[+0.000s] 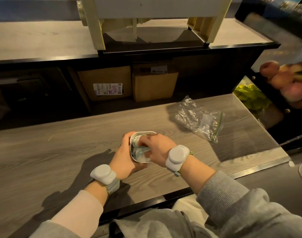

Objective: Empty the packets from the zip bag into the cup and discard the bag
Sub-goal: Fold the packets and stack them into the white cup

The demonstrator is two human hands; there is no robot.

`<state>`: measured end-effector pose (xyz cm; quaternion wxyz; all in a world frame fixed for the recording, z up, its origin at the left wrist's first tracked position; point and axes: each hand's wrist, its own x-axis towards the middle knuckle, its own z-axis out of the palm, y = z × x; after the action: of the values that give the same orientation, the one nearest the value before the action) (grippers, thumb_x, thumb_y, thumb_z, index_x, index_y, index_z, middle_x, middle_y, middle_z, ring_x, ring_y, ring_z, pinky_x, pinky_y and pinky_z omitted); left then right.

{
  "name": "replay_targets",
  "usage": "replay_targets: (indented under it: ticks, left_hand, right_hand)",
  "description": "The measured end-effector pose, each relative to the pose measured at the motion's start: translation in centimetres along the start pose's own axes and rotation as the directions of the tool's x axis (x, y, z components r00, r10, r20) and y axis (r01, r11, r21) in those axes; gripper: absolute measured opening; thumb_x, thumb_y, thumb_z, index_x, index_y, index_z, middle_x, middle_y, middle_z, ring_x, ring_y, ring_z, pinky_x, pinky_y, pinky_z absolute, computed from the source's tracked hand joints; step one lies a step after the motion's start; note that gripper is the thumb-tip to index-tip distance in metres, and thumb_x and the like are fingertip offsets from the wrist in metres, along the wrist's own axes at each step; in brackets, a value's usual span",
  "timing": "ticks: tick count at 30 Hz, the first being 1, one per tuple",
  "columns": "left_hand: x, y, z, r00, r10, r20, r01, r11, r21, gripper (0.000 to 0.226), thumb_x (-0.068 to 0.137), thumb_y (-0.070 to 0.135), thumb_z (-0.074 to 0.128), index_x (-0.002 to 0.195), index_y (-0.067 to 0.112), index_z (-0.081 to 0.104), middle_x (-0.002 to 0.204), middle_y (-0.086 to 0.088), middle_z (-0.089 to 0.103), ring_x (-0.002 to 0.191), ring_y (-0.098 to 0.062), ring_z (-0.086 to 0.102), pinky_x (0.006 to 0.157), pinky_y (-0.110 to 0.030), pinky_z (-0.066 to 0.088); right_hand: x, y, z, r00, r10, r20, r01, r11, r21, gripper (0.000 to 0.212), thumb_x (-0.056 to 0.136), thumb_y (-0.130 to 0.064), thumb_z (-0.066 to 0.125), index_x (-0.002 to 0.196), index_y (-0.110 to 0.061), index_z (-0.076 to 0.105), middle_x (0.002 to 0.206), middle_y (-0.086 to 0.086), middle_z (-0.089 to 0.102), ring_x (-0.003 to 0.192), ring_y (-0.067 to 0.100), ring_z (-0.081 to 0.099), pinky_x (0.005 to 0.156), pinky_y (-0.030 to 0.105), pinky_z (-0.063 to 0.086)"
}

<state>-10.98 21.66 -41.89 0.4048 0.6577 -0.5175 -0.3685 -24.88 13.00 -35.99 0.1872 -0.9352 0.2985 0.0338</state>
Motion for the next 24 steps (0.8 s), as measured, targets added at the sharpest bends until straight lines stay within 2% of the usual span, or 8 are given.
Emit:
replay_targets:
  ticks: [4, 8, 10, 13, 15, 17, 20, 24]
  left_hand:
    - [0.6, 0.0, -0.4, 1.0, -0.005, -0.011, 0.005, 1.0, -0.007, 0.1, 0.05, 0.029, 0.092, 0.125, 0.043, 0.028, 0.115, 0.022, 0.054, 0.101, 0.018, 0.054, 0.074, -0.002, 0.046]
    - [1.3, -0.1, -0.8, 0.999, -0.022, -0.028, 0.022, 1.0, -0.018, 0.101, 0.05, 0.028, 0.093, 0.126, 0.043, 0.028, 0.116, 0.018, 0.055, 0.101, 0.014, 0.056, 0.073, -0.004, 0.048]
    - [1.7, -0.2, -1.2, 0.997, -0.032, -0.067, 0.03, 0.999, -0.027, 0.101, 0.049, 0.028, 0.093, 0.126, 0.042, 0.029, 0.117, 0.014, 0.057, 0.102, 0.005, 0.059, 0.074, -0.007, 0.048]
    - [2.4, -0.7, -1.9, 0.988, -0.012, -0.152, 0.007, 0.999, -0.033, 0.101, 0.048, 0.027, 0.094, 0.129, 0.034, 0.033, 0.123, 0.005, 0.054, 0.11, -0.006, 0.056, 0.087, -0.02, 0.049]
    - [3.0, -1.1, -2.6, 0.978, -0.013, -0.206, 0.014, 1.0, 0.002, 0.101, 0.046, 0.026, 0.091, 0.13, 0.033, 0.035, 0.124, 0.003, 0.052, 0.111, -0.012, 0.054, 0.092, -0.031, 0.05]
    - [3.8, -1.5, -3.5, 0.969, -0.04, -0.243, 0.046, 0.999, 0.021, 0.101, 0.042, 0.035, 0.086, 0.13, 0.036, 0.036, 0.124, 0.004, 0.053, 0.111, -0.014, 0.054, 0.093, -0.034, 0.05]
    - [5.2, -2.3, -4.6, 0.963, -0.069, -0.262, 0.076, 0.997, 0.016, 0.104, 0.041, 0.04, 0.088, 0.131, 0.035, 0.036, 0.126, 0.005, 0.054, 0.115, -0.016, 0.054, 0.096, -0.036, 0.049]
    - [7.2, -3.5, -5.7, 0.945, -0.116, -0.305, 0.131, 0.991, 0.03, 0.1, 0.048, 0.035, 0.091, 0.131, 0.034, 0.036, 0.129, 0.007, 0.054, 0.117, -0.012, 0.053, 0.095, -0.03, 0.047]
  right_hand:
    - [0.7, 0.3, 0.5, 0.989, -0.034, -0.143, 0.025, 0.998, -0.063, 0.046, 0.076, -0.016, 0.066, 0.121, -0.018, 0.054, 0.12, 0.006, 0.049, 0.11, 0.026, 0.046, 0.089, 0.041, 0.046]
    - [1.2, 0.8, 0.7, 0.958, -0.018, -0.286, 0.007, 0.999, -0.037, 0.052, 0.07, -0.034, 0.072, 0.118, -0.023, 0.056, 0.117, 0.001, 0.048, 0.105, 0.021, 0.043, 0.088, 0.035, 0.041]
    - [1.3, 1.1, 1.1, 0.921, 0.022, -0.389, 0.029, 0.992, 0.125, 0.046, 0.076, -0.04, 0.069, 0.117, -0.021, 0.057, 0.116, 0.001, 0.05, 0.104, 0.019, 0.044, 0.088, 0.032, 0.041]
    - [2.2, 1.6, 1.7, 0.822, 0.28, -0.496, -0.014, 0.88, 0.474, 0.029, 0.09, -0.034, 0.06, 0.115, -0.017, 0.057, 0.114, 0.001, 0.053, 0.102, 0.015, 0.051, 0.088, 0.028, 0.044]
    - [3.3, 2.1, 1.9, 0.794, 0.462, -0.395, -0.128, 0.762, 0.635, 0.024, 0.095, -0.032, 0.053, 0.113, -0.017, 0.057, 0.112, 0.002, 0.058, 0.095, 0.013, 0.056, 0.085, 0.03, 0.049]
    - [4.4, 2.7, 2.3, 0.807, 0.555, -0.204, -0.254, 0.637, 0.728, 0.025, 0.097, -0.028, 0.048, 0.115, -0.016, 0.059, 0.112, 0.007, 0.064, 0.099, 0.02, 0.061, 0.089, 0.037, 0.05]
    - [6.1, 2.6, 2.7, 0.843, 0.536, 0.033, -0.345, 0.493, 0.799, 0.024, 0.096, -0.017, 0.046, 0.113, -0.016, 0.063, 0.105, 0.008, 0.067, 0.103, 0.027, 0.061, 0.092, 0.044, 0.05]
    - [8.8, 1.9, 2.6, 0.862, 0.501, 0.084, -0.358, 0.482, 0.8, 0.031, 0.091, -0.009, 0.044, 0.111, -0.019, 0.064, 0.099, 0.002, 0.065, 0.104, 0.027, 0.062, 0.093, 0.047, 0.052]
